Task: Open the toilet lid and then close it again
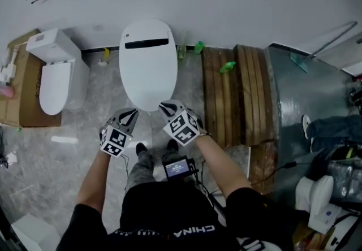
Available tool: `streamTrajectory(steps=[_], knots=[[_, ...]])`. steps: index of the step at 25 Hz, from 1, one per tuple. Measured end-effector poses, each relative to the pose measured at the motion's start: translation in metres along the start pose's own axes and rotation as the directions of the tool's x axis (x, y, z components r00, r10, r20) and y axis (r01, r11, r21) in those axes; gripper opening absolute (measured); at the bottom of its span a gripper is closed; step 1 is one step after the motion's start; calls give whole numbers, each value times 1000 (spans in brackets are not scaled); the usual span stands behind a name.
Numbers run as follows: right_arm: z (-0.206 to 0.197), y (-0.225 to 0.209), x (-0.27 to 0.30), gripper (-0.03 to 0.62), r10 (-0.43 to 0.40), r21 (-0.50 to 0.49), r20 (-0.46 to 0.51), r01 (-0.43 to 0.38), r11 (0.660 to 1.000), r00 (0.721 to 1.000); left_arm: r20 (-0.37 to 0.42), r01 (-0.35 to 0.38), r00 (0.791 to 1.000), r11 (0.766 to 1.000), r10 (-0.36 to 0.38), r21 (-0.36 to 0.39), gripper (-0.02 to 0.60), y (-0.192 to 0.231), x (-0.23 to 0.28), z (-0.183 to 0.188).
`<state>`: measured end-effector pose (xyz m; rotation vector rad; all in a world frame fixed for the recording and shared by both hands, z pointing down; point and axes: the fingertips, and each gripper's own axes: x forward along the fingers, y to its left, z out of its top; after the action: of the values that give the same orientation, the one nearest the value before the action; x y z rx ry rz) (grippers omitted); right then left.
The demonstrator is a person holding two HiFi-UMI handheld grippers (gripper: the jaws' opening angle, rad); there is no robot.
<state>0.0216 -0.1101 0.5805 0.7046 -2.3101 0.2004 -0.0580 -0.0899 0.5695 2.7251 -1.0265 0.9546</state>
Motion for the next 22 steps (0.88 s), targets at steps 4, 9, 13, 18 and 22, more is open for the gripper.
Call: streamTrajectory(steps=[4,9,13,18,22], knots=[[-44,4,46,37,40,-27,-62,-41,999,997,-57,36,998,999,-35,21,25,-8,45,-50],[-117,7,114,123,55,-76,-154,-67,995,987,-193,105,978,989,-83,108,160,-23,113,-133],[-181,12,175,218,43,-175,-206,-80,981,978,-280,165,955,956,-94,243,261,-35,173,-208],[-245,18,242,276,-50,-424,-187,-34,905,981,-294,173,955,864,-31,472,310,-44,234,-280],[-264,10,283,284,-163,-645,-79,74,760,983,-239,100,969,778,66,621,310,-38,271,-315]])
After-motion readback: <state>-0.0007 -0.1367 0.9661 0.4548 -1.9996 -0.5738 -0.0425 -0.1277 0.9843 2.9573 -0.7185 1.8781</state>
